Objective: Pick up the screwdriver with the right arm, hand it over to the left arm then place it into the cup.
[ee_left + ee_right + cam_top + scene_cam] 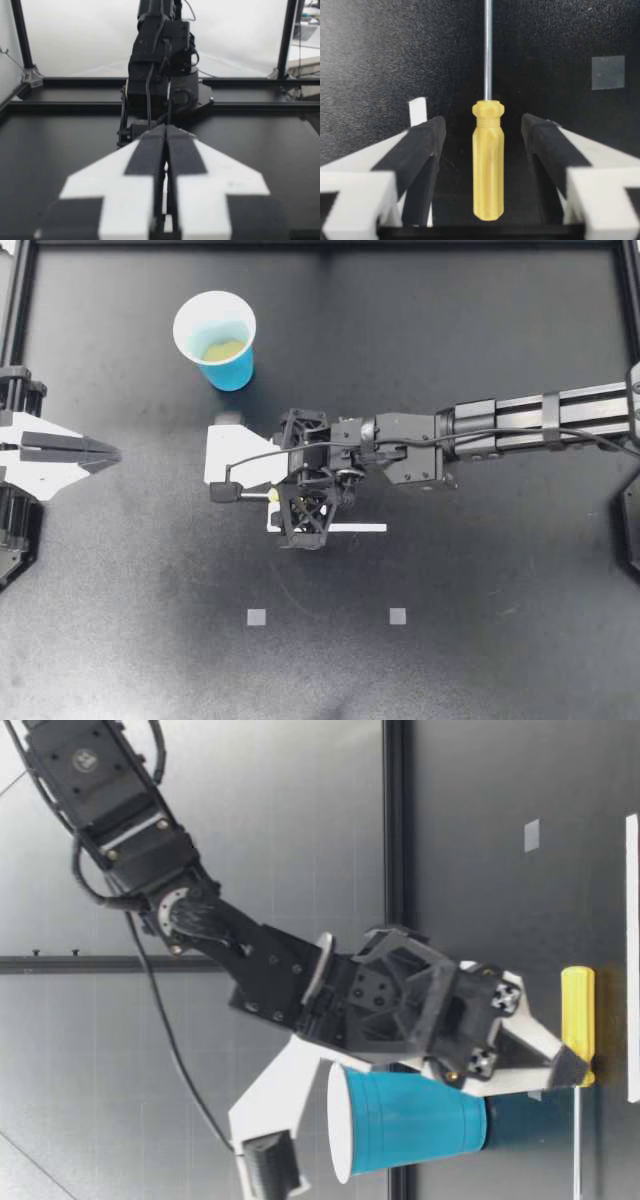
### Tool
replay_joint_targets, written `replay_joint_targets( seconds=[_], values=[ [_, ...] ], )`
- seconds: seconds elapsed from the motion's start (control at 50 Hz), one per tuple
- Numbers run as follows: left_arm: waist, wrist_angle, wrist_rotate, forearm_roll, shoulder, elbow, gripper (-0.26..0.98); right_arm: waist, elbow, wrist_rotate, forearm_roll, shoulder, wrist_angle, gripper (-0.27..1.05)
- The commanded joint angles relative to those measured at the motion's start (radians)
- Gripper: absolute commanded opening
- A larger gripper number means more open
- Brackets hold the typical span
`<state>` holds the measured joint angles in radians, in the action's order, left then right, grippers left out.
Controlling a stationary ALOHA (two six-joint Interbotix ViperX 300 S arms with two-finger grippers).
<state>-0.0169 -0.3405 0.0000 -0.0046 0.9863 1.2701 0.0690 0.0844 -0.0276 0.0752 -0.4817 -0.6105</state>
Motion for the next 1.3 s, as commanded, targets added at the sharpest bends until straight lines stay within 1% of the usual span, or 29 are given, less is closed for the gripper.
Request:
replay_joint_targets(
  seconds=[0.0,0.32,0.46,0.56,0.84,0.9,0.96,1.02,1.1,1.16,1.18,1.28],
  values=[
    [-0.002,-0.009,0.000,0.000,-0.003,-0.012,0.08,0.017,-0.012,0.000,0.002,0.018,0.015,0.60],
    [-0.003,-0.009,0.000,0.000,-0.003,-0.012,0.08,0.021,0.012,0.000,0.002,0.000,0.060,0.60],
    [-0.002,-0.009,0.000,-0.002,-0.002,-0.012,0.08,0.020,0.017,0.000,0.000,-0.005,0.067,0.55],
    [-0.003,-0.009,-0.002,-0.002,-0.003,-0.014,0.08,0.021,0.021,-0.002,0.002,-0.005,0.067,0.45],
    [-0.002,-0.009,-0.012,-0.005,-0.003,-0.012,0.08,0.020,0.029,0.000,0.000,0.005,0.069,0.03],
    [-0.002,-0.011,-0.006,-0.005,-0.005,-0.012,0.08,0.020,0.029,0.000,0.000,0.014,0.074,-0.03],
    [-0.002,-0.009,-0.005,-0.005,-0.008,-0.011,0.09,0.020,0.034,0.003,-0.002,0.028,0.083,-0.04],
    [-0.003,-0.011,-0.005,-0.005,-0.012,-0.008,0.13,0.015,0.051,0.006,-0.005,0.051,0.112,-0.04],
    [-0.003,-0.023,-0.005,-0.005,-0.021,0.000,0.21,0.009,0.098,0.012,-0.014,0.098,0.192,-0.04],
    [-0.003,-0.038,-0.006,-0.005,-0.031,0.006,0.29,0.002,0.147,0.021,-0.025,0.140,0.273,-0.04],
    [-0.002,-0.046,-0.008,-0.006,-0.034,0.008,0.34,0.000,0.167,0.025,-0.031,0.155,0.301,-0.04],
    [-0.002,-0.069,-0.009,-0.006,-0.051,0.017,0.49,-0.012,0.279,0.063,-0.054,0.242,0.472,-0.04]
  ],
)
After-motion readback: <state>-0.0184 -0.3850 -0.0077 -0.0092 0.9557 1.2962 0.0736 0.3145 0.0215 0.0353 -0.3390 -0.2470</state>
